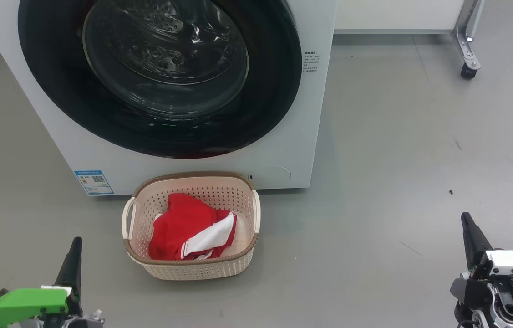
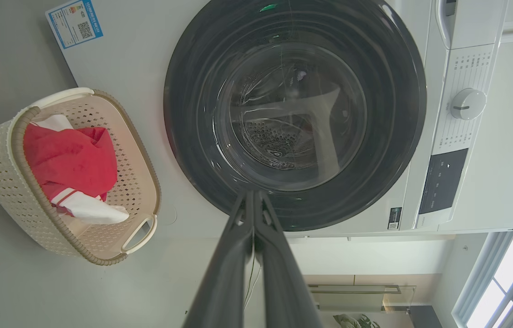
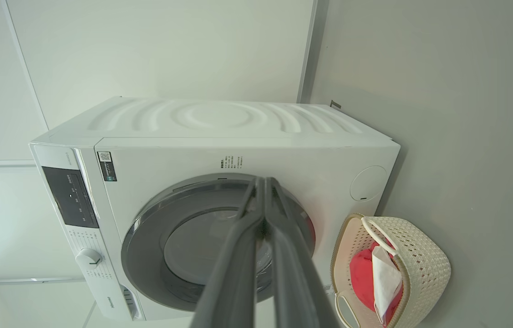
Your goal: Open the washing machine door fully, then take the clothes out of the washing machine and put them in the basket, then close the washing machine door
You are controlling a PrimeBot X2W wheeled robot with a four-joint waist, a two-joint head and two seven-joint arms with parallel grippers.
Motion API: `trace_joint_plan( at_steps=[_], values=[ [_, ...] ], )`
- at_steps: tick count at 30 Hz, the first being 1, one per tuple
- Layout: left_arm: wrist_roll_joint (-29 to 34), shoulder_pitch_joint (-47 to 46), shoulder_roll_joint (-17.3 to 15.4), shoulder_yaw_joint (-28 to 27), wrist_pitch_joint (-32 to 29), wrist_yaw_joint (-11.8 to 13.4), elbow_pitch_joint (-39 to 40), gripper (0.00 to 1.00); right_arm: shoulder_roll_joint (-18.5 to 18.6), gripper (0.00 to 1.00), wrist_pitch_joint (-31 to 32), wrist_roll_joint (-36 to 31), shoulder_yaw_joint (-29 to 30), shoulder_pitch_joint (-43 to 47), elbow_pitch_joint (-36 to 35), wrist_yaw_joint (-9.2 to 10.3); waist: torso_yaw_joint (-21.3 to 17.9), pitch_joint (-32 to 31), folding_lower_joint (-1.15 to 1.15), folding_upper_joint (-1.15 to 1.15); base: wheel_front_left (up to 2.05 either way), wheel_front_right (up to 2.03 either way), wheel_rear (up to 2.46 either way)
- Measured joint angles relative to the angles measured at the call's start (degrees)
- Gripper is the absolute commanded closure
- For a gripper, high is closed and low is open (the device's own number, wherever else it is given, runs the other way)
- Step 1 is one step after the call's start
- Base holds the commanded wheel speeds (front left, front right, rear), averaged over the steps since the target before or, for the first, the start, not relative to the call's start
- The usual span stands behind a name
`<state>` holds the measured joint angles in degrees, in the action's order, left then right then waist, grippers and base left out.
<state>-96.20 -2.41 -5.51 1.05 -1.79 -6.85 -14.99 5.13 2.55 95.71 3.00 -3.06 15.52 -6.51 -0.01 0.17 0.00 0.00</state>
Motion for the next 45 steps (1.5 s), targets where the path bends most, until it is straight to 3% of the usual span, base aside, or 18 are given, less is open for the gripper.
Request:
trace_joint_plan(
  at_steps=[45],
  values=[
    [0.0, -0.25, 0.01, -0.34, -0.26, -0.02, -0.79, 1.0, -0.03, 1.0, 0.18, 0.0, 0.25, -0.05, 0.44, -0.15, 0.0, -0.02, 0.0, 0.0, 0.0, 0.0, 0.0]
  ],
)
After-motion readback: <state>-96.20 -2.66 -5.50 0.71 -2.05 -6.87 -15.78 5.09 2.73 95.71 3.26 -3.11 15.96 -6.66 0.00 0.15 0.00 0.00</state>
